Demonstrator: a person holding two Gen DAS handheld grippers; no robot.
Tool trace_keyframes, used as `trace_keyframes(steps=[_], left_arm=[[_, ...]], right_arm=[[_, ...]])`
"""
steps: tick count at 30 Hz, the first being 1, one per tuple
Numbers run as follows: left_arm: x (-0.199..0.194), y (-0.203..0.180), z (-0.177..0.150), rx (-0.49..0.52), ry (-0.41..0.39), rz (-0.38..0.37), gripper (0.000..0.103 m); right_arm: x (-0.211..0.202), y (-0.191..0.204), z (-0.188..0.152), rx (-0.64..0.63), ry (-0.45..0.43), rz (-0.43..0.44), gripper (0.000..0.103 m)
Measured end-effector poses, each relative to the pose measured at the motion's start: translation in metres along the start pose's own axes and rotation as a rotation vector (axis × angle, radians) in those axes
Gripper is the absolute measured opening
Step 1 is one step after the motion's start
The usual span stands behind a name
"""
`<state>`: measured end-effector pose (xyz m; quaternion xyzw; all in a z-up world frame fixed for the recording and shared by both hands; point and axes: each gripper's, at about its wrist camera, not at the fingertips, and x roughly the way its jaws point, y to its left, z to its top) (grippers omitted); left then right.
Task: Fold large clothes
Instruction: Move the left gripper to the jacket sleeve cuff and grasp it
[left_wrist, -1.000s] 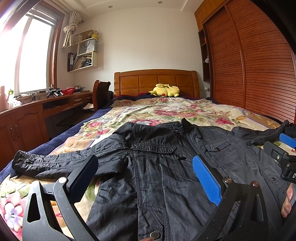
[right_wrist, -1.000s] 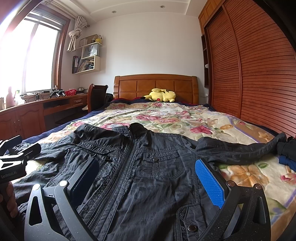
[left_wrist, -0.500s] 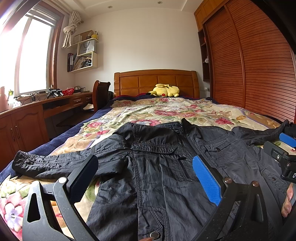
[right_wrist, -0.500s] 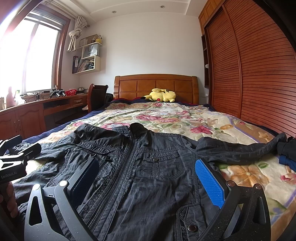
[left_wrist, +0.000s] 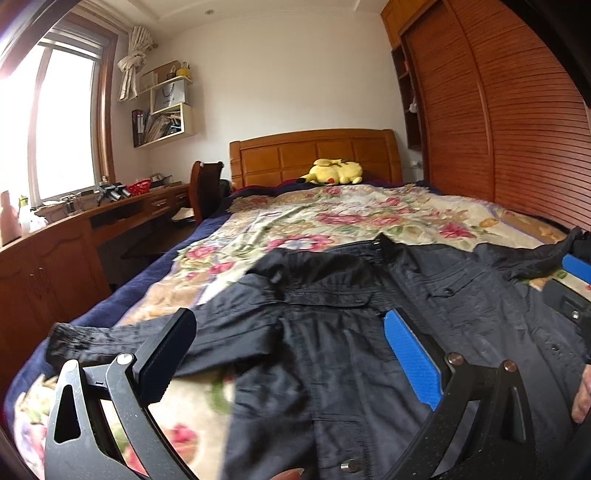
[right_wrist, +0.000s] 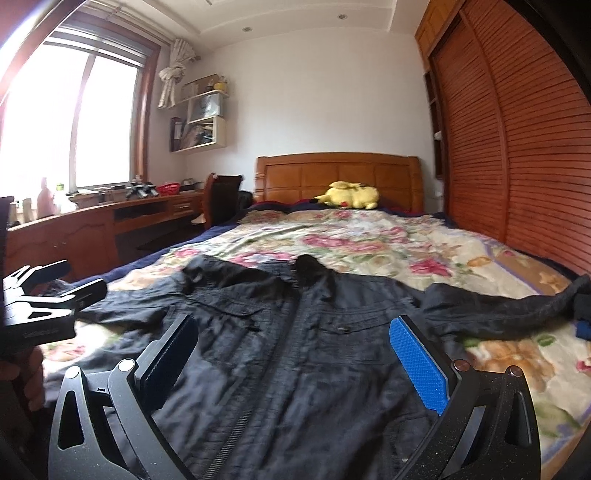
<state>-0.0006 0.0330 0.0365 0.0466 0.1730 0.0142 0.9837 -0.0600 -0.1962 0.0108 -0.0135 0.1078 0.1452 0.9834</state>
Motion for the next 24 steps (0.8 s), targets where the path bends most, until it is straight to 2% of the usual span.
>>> trace_keyframes(steps=[7,11,14,24], left_arm=[[0.006,0.052,-0.002,0.017,0.040,0.064,0.102],[0.019,0.083,-0.009,0.024,0.101,0.105,0.102],[0.032,0.117,-0.015,0.001,0.161,0.112,0.102],[0.064,0.196,-0.038,-0.022,0.264,0.130,0.102]], right_arm=[[0.008,0.022,0.010,-0.021,0.038,0.101,0.103],[0.020,0.032,0.016,-0.048,0.066,0.129,0.103],[0.028,0.041,0.019,-0.072,0.089,0.149,0.103],[0.059,0.074,0.034,-0.108,0.138,0.234,0.103]])
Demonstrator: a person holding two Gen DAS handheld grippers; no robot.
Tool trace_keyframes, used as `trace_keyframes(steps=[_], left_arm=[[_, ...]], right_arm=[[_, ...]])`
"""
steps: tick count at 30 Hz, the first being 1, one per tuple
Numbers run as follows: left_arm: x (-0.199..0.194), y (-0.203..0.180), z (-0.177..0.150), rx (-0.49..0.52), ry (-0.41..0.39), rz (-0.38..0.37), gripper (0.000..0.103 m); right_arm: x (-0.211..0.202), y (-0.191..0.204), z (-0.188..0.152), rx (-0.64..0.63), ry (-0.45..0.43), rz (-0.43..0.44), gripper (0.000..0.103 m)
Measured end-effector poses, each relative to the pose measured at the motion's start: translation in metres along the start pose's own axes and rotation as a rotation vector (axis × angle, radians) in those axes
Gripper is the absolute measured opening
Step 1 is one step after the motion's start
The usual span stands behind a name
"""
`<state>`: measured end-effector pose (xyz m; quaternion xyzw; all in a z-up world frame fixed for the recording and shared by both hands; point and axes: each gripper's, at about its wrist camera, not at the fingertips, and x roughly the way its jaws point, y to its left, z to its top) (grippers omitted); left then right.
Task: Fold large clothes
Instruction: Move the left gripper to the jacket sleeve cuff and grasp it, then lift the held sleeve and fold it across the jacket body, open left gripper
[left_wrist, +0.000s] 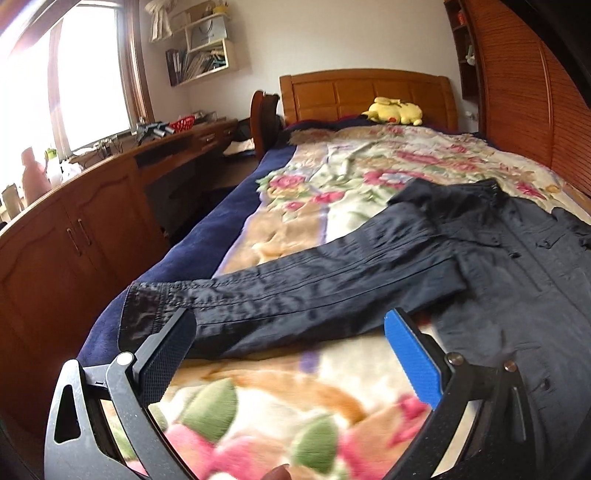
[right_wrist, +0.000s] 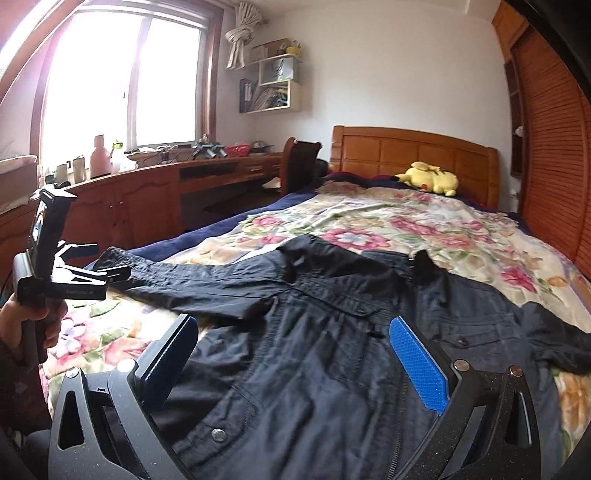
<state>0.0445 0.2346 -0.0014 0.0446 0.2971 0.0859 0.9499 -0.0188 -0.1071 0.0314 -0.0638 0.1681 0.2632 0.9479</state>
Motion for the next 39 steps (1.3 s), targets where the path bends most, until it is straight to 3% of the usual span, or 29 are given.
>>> trace_keyframes(steps=[8,13,20,25,28,31,32,34,39], left_arm=[[0.034,0.069,-0.010,-0.104,0.083,0.007,0.102],[0.058,0.104,-0.015,-0.121,0.147,0.054,0.102],[0.083,0.146,-0.024,-0.192,0.197,0.106,0.091],[0.097,0.173,-0.032,-0.298,0.233,0.106,0.090],[0.103,0.183,-0.039,-0.355,0.247,0.058,0.081],[0.104,0.180,-0.039,-0.338,0.243,0.056,0.074],[0.105,0.177,-0.039,-0.329,0.248,0.053,0.067],[0.107,0.172,-0.039,-0.315,0.262,0.055,0.061],[0.109,0.165,-0.037,-0.319,0.292,-0.023,0.022]], right_arm=[[0.021,-0.014,-0.005,-0.001,0.050,0.038,0.103],[0.028,-0.022,-0.008,-0.006,0.081,0.059,0.103],[0.029,-0.023,-0.002,0.002,0.094,0.074,0.103],[0.036,-0.013,-0.001,-0.002,0.097,0.074,0.103],[0.037,-0.011,-0.003,-0.006,0.104,0.076,0.103],[0.036,-0.012,-0.004,-0.009,0.115,0.082,0.103],[0.037,-0.013,-0.004,-0.011,0.121,0.086,0.103],[0.038,-0.014,-0.005,-0.013,0.135,0.092,0.103],[0.037,-0.023,-0.004,-0.006,0.163,0.092,0.103]])
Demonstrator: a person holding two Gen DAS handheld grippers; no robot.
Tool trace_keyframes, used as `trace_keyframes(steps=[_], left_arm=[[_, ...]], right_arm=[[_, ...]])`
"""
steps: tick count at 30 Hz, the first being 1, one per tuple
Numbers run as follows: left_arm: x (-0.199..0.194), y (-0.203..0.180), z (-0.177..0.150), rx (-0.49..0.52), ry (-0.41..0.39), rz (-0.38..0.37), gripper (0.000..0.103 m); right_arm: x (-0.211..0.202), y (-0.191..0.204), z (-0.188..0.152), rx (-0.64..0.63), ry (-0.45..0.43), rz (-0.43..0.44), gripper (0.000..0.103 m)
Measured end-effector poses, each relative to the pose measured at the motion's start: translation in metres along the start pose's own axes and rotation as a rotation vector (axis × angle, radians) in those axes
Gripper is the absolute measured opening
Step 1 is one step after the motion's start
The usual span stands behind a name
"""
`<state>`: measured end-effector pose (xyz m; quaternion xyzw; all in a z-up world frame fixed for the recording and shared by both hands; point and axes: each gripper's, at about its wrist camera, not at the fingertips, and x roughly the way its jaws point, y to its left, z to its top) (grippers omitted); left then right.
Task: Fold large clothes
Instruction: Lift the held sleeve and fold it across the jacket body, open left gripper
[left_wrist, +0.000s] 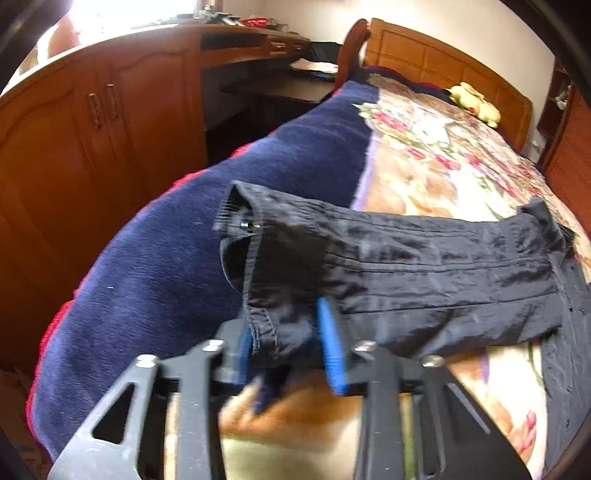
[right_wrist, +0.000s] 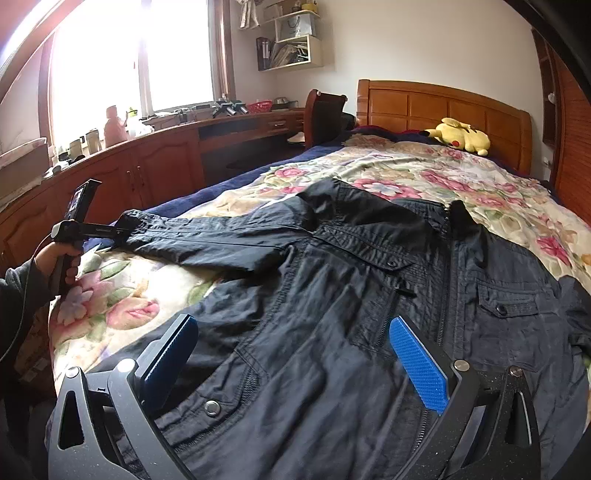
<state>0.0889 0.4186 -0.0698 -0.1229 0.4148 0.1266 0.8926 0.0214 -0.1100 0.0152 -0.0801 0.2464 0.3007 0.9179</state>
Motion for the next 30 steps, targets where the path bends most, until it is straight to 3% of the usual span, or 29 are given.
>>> trace_keyframes(steps=[6,15,22,30], left_arm=[[-0.037,-0.039,0.007,0.094,-0.107,0.011,0.015],[-0.103,-0.155,0.029,0.216,-0.259,-0.137,0.014],[-0.132,-0.265,0.026,0.317,-0.283,-0.318,0.014],[-0.162,-0.371,-0.004,0.451,-0.256,-0.475,0.014]], right_arm=[[-0.014,-0.011,0.003,0.006,-0.014,-0.013,0.103],[-0.039,-0.036,-0.001,0.052,-0.060,-0.048,0.103],[-0.060,-0.061,-0.010,0.100,-0.084,-0.129,0.103],[-0.084,-0.074,-0.020,0.158,-0.093,-0.178,0.103]])
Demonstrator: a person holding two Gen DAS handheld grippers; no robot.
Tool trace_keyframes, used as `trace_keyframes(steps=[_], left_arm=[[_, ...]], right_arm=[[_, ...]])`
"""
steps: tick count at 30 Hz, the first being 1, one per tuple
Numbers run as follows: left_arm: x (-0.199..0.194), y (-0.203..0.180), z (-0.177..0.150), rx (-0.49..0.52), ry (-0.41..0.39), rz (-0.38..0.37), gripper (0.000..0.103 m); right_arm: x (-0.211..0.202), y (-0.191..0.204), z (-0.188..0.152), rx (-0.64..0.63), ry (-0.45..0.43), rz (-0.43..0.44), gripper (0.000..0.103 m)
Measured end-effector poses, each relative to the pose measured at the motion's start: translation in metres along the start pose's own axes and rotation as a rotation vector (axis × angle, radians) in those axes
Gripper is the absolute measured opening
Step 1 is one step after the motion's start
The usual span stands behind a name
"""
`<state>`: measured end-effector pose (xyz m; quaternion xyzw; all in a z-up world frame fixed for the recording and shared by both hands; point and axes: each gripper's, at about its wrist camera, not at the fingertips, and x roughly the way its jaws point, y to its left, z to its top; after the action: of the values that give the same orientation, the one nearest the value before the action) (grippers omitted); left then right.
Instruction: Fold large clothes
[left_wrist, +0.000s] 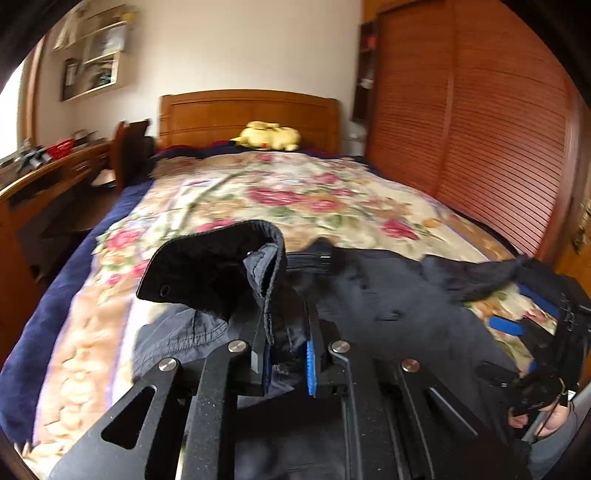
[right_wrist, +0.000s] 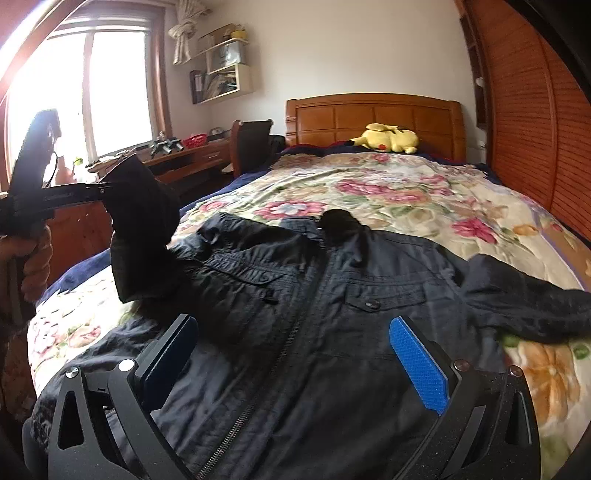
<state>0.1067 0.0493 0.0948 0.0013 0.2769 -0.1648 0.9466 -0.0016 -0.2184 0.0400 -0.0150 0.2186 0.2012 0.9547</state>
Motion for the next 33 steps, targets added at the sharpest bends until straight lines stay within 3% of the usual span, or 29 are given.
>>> trace_keyframes(steps=[4,7,11,12,18,20,22,26,33], left_arm=[[0.003,-0.030,-0.008,0.029,0.028,-0.031,0.014],[0.010,-0.037,-0.015,0.022,0.076,-0.045,0.023],[0.009,-0.040,-0.029,0.044,0.074,-0.026,0.034],[0.007,-0.037,-0.034,0.041,0.073,-0.025,0.039],[-0.002,-0.020,-0.059,0.023,0.062,-0.008,0.044],[-0.001,-0.015,-0.067,0.011,0.057,0.009,0.047],[-0.003,-0.007,-0.076,-0.001,0.047,0.031,0.054],[-0.010,0.002,-0.087,-0.020,0.014,0.045,0.078],[-0.020,0.014,-0.096,-0.039,-0.042,0.091,0.084]], right_arm=[[-0.006,-0.002,-0.002,0.024,0.000,-0.018,0.103],[-0.010,-0.001,-0.003,0.037,0.003,-0.026,0.103],[-0.009,0.006,-0.002,0.052,0.009,-0.025,0.103],[-0.008,0.009,-0.002,0.053,0.010,-0.023,0.103],[-0.005,0.016,0.003,0.046,0.015,0.007,0.100],[-0.001,0.024,0.005,0.043,0.024,0.031,0.094],[0.003,0.032,0.006,0.034,0.035,0.058,0.092],[0.009,0.041,0.010,0.010,0.053,0.078,0.088],[0.040,0.041,0.030,-0.051,0.122,0.101,0.087]])
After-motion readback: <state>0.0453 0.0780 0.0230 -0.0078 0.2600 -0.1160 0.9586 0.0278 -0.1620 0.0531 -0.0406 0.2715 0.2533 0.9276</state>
